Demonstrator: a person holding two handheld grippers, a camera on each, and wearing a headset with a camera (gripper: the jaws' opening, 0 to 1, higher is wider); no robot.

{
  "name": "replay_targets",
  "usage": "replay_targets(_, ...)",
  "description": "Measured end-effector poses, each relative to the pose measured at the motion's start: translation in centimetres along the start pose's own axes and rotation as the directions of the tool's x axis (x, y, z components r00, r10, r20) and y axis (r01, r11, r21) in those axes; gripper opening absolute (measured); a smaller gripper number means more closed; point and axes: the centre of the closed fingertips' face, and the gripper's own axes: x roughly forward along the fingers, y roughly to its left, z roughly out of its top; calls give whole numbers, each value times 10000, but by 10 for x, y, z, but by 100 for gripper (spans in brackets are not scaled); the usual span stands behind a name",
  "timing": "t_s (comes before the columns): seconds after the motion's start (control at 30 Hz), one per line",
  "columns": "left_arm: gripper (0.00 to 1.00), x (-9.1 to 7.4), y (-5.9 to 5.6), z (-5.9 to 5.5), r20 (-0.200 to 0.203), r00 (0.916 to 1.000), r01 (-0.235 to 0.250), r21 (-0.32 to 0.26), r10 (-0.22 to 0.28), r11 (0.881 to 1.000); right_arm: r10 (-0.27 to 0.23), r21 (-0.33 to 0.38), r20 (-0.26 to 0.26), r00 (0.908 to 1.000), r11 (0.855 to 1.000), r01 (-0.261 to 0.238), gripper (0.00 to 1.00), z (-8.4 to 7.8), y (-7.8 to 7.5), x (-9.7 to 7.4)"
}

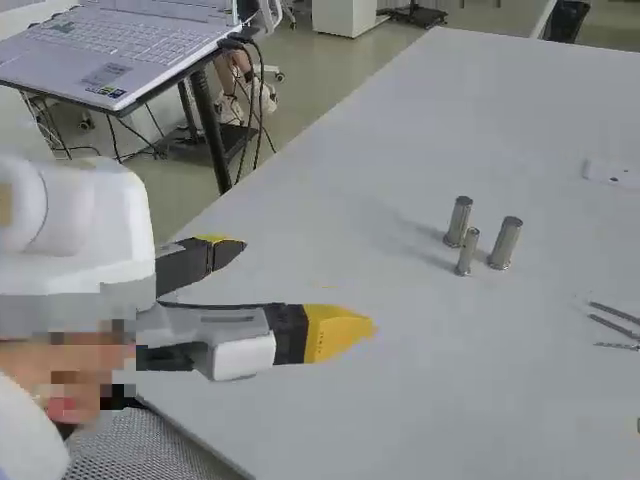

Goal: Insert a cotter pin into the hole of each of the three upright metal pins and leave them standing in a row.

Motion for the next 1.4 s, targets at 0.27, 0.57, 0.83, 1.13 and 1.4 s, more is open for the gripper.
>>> replay_targets(0.27, 99, 5, 2, -5, -353, 9994, 74, 301, -64, 9995, -270, 257, 160, 9995, 9993, 266, 95, -3, -7, -6)
replay_targets(0.57, 99, 16, -5, -12, -774, 9958, 516, 431, -482, 9977, -828, 772, 346, 9960, 9938, 799, 95, -9, -20, -20)
replay_targets(0.83, 96, 27, -10, -16, -1221, 9888, 913, 438, -854, 9949, -1283, 1328, 575, 9901, 9839, 1197, 94, -14, -35, -30)
replay_targets(1.13, 96, 33, -12, -7, -1152, 9873, 1185, 789, -1090, 9898, -1485, 1319, 686, 9865, 9815, 1386, 93, -10, -36, -33)
replay_targets(1.4, 96, 34, -13, 4, -969, 9888, 1249, 1172, -1139, 9852, -1593, 1157, 597, 9854, 9816, 1516, 92, -8, -40, -35)
